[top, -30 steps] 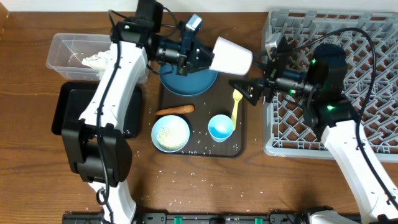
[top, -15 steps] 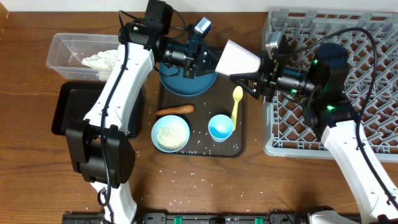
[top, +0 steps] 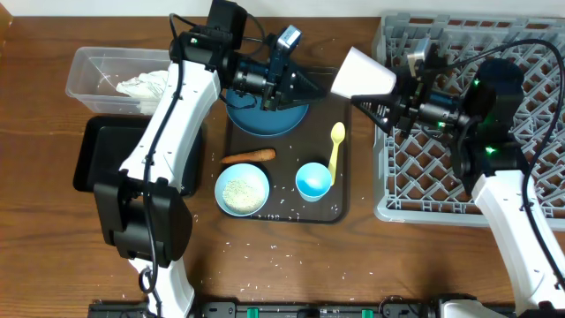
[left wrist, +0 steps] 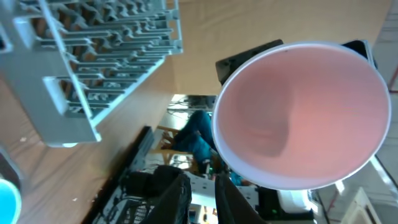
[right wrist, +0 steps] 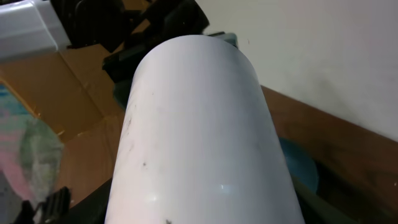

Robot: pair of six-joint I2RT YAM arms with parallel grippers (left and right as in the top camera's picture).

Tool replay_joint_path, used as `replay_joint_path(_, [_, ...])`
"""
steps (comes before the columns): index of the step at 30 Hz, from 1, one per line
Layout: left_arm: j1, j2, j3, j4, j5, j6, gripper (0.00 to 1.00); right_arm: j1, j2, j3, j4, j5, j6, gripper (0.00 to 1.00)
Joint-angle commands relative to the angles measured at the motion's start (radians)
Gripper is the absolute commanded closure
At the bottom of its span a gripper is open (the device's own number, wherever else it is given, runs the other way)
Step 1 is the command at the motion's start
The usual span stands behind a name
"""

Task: Sort waste into correct bins and load items into the dishwasher rack
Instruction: 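Lift the pink cup and hand it to the right gripper, then place the pink cup upside down in the rack with the right gripper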

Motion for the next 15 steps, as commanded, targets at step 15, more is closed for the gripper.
replay_joint_path(15, [0.0,0.0,0.009,-0.055,-1.09,0.005,0.78,-0.104,-0.097,0.339,-1.146,0.959,0.011,0.46])
